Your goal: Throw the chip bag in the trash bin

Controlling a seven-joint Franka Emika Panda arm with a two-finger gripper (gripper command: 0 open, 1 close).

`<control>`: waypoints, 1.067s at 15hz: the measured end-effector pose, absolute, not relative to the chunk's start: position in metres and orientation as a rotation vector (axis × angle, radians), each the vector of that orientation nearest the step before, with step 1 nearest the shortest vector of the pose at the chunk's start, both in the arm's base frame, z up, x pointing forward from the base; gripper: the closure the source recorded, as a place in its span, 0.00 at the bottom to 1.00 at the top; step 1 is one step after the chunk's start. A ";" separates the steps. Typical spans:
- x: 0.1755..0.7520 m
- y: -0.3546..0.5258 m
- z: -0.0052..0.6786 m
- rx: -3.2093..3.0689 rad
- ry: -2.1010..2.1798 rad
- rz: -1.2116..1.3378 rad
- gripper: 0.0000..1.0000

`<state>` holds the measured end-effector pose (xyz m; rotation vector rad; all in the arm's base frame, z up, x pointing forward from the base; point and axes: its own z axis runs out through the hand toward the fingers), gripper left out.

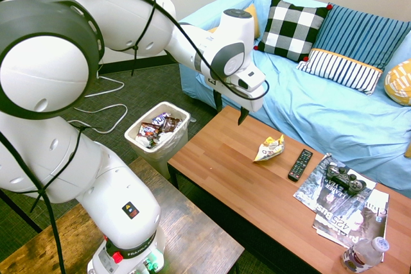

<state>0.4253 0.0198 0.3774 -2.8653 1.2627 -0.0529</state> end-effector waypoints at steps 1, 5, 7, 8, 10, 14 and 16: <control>0.427 0.020 0.378 -2.861 1.264 -0.054 0.00; 0.448 0.005 0.377 -2.825 1.305 -0.087 0.00; 0.470 -0.022 0.379 -2.801 1.335 -0.093 0.00; 0.482 -0.039 0.378 -2.793 1.344 -0.094 0.00; 0.506 -0.067 0.371 -2.771 1.320 -0.073 0.00; 0.568 -0.097 0.338 -2.729 1.333 -0.022 0.00; 0.590 -0.103 0.319 -2.720 1.334 0.018 0.00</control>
